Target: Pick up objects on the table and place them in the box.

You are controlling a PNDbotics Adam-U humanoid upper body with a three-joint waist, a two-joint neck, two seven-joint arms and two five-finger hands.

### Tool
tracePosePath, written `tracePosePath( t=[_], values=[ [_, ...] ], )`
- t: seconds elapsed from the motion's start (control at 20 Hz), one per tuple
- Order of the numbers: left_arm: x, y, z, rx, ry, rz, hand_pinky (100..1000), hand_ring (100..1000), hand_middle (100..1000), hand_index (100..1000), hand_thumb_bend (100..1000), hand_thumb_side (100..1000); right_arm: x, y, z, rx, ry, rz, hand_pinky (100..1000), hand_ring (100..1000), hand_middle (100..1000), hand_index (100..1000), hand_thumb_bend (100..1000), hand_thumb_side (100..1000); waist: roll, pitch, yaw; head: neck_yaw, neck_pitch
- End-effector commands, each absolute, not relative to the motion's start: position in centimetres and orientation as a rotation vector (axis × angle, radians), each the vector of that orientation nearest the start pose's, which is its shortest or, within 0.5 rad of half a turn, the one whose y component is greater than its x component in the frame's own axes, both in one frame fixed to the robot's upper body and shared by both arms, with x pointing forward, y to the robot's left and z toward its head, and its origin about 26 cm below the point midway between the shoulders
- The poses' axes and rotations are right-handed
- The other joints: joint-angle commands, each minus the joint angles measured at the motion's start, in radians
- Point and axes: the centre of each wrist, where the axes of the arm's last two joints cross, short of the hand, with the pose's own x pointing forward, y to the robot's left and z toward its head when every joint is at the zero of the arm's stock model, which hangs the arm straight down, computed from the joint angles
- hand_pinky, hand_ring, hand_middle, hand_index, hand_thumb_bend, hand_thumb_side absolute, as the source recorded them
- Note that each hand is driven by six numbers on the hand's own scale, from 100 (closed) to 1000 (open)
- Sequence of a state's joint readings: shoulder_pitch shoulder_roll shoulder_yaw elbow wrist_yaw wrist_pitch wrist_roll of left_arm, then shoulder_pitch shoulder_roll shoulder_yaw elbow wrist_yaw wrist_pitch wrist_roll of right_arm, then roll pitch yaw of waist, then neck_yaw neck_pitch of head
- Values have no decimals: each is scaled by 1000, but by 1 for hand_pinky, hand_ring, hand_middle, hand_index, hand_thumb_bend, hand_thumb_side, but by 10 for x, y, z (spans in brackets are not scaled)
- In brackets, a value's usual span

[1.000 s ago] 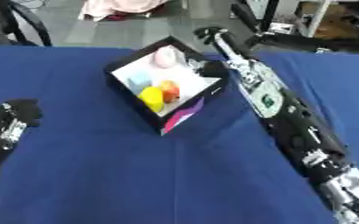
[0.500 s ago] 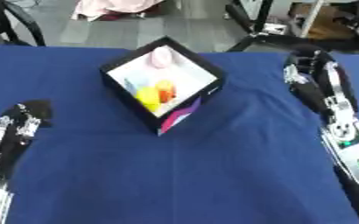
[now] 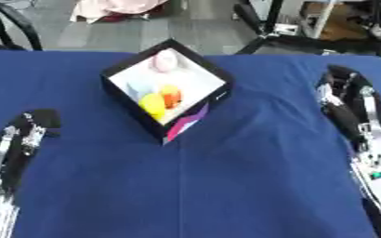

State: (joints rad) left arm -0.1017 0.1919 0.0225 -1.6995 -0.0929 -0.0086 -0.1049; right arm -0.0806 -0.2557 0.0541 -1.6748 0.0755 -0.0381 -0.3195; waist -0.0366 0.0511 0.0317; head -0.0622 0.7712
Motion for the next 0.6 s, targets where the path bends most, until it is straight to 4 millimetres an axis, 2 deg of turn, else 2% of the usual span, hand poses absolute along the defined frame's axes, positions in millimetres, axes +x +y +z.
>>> tracePosePath(
  t=[0.05,0.6],
  values=[
    [300,278,62,145,-1787,-324,671,675,613,726,469,777,287,-277,43,-420,-1817,28,775,710,686,789,100,427,10,-2,-4,7,-1],
    [301,275,61,134,-1780,-322,671,675,612,722,459,791,284,-272,42,-396,-1832,77,778,714,689,797,100,306,11,13,-4,24,-1]
  ],
)
